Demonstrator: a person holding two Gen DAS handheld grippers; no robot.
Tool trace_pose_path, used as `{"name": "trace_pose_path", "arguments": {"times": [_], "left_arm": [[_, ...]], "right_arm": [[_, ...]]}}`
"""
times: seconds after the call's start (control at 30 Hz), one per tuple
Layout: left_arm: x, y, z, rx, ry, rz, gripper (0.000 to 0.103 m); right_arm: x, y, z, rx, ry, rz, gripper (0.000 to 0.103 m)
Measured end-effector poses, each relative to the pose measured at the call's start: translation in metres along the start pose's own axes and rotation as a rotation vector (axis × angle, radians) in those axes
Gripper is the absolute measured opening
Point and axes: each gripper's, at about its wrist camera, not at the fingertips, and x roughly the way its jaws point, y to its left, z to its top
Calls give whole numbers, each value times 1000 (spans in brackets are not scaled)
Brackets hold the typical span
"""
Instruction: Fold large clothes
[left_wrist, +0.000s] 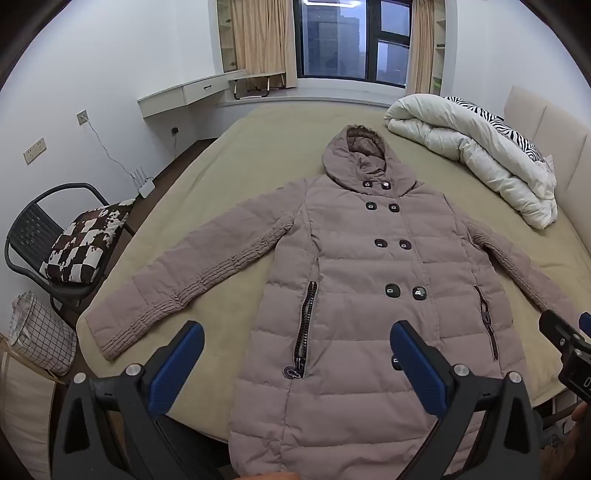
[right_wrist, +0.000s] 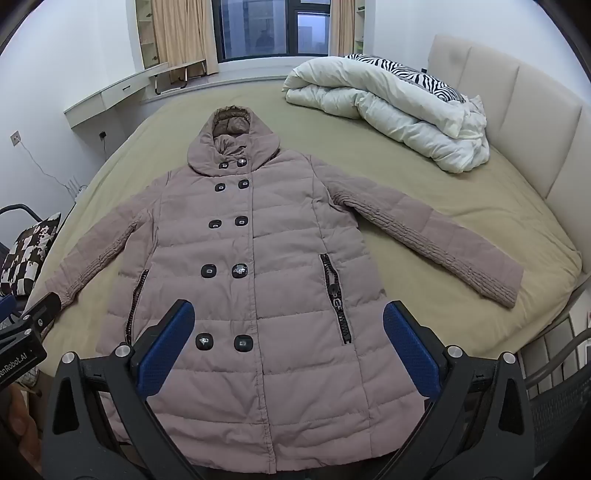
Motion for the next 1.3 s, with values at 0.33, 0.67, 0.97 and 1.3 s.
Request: {"name": "trace_pose_path", "arguments": {"times": [0.33,0.67,0.97,1.3], "left_arm": [[0,0,0,9,-5,12,103],[0,0,0,10,-7,15,103],[0,0,0,11,-6,14,103],[0,0,0,11,-6,14,103]], "right_arm": [[0,0,0,2,1,0,103],[1,0,0,0,2,0,103],[1,0,0,1,3,1,103],[1,0,-1,1,3,1,103]]}}
